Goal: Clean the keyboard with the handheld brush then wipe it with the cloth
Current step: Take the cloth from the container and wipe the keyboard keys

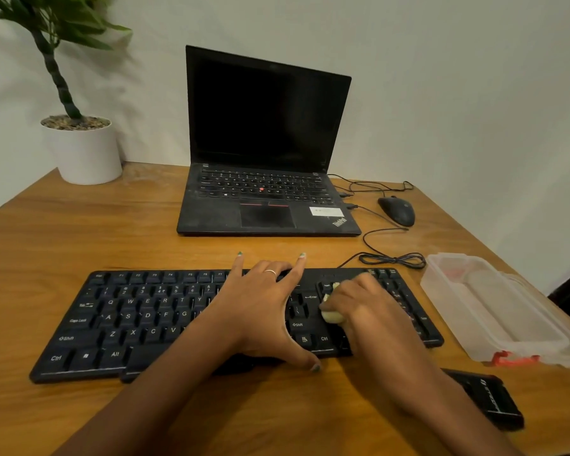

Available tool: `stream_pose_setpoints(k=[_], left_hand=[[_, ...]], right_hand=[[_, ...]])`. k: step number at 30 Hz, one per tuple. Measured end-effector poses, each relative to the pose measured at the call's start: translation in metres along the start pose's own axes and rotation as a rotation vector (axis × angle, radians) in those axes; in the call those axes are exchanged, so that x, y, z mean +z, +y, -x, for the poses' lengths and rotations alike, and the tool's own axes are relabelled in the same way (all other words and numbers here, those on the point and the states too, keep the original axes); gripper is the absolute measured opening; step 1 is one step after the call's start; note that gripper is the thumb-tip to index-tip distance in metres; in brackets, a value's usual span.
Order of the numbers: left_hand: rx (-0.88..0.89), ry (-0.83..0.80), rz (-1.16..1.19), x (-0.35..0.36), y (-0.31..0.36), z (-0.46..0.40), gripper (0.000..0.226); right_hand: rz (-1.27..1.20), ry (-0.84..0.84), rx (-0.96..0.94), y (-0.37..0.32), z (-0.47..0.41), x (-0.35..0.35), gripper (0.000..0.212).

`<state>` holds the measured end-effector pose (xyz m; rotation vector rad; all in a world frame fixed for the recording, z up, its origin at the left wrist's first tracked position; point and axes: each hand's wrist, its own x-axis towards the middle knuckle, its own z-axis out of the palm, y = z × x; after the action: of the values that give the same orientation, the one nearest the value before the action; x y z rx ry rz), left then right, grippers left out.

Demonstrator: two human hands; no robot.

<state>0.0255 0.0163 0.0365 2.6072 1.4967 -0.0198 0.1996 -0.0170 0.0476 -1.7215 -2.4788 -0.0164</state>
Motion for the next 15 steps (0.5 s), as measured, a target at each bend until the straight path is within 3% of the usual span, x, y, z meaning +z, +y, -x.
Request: stream_pose_setpoints(k=[3,7,9,12,15], left_hand=[[-0.006,-0.004,0.000,-0.001,0.001,0.001,0.134],[0.004,0.009,0.009,0.000,0.003,0.001,0.135],[-0.008,0.008,0.011,0.001,0.003,0.002,0.137],[-0.061,0.018,-0.015,0.002,0.002,0.003,0.142],[-0.095,0.042,-0.036,0.003,0.001,0.002,0.146]], right_hand=[[-0.212,-0.009,-0.069,0.016,0.016,-0.012,0.030],[-0.209,-0.161,-0.112,0.029,0.001,-0.045,0.028],[-0.242,-0.032,-0.002,0.034,-0.017,-0.051,0.027],[-0.092,0.193,0.153,0.043,-0.034,-0.038,0.024],[0.056,0.098,0.198,0.040,-0.034,-0.015,0.025]])
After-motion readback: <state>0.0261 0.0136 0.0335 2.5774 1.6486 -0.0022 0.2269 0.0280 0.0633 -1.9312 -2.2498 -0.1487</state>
